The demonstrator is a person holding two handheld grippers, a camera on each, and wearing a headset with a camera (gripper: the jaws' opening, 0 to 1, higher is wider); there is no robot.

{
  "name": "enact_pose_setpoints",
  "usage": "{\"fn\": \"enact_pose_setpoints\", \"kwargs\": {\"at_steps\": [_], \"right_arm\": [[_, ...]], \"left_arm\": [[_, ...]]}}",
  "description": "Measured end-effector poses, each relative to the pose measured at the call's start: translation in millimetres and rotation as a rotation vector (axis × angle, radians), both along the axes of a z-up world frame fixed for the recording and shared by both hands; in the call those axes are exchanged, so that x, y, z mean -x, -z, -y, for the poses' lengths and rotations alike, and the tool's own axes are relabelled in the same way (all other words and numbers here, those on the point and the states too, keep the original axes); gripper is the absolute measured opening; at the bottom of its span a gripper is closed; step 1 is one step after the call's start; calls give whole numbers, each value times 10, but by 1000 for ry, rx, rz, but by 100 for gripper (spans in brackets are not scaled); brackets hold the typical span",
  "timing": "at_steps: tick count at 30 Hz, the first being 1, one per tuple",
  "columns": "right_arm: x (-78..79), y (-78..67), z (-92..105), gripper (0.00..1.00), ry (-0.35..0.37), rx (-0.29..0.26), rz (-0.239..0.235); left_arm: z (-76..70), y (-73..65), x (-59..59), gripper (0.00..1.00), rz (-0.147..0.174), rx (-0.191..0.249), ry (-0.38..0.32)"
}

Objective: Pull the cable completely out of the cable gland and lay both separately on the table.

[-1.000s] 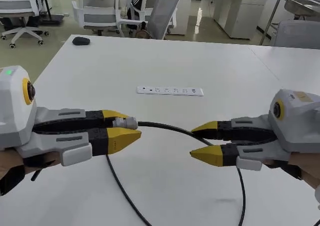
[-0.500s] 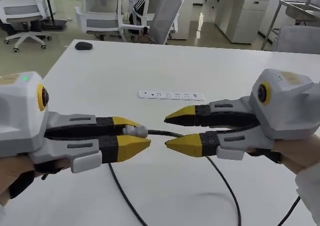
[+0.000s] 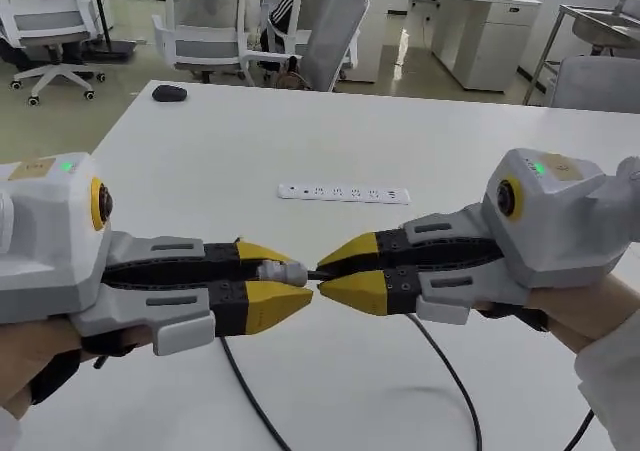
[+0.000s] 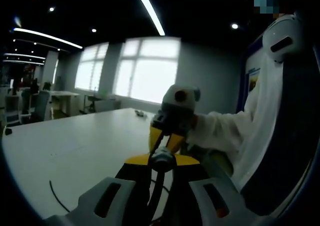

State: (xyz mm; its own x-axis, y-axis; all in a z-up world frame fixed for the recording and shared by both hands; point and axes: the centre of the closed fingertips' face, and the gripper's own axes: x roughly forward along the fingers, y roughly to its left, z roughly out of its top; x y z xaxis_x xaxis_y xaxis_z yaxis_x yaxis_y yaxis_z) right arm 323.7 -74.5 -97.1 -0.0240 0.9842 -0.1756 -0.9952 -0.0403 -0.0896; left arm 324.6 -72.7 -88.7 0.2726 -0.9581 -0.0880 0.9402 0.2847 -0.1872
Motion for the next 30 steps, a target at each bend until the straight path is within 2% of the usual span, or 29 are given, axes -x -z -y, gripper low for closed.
{"fn": "enact_pose_setpoints", "kwargs": {"at_steps": [7,21,30], "right_arm": [[-31,28,17,6,11,3,3],[-105,240,294,5,85,36,-64],[-109,344,462,6,134,50,-95]], "left_arm": [[-22,15,-33,17,-5,5,-6],[-255,109,-63,17,-37,8,-49],[-327,124,-99,17,-43,12,-70]]}}
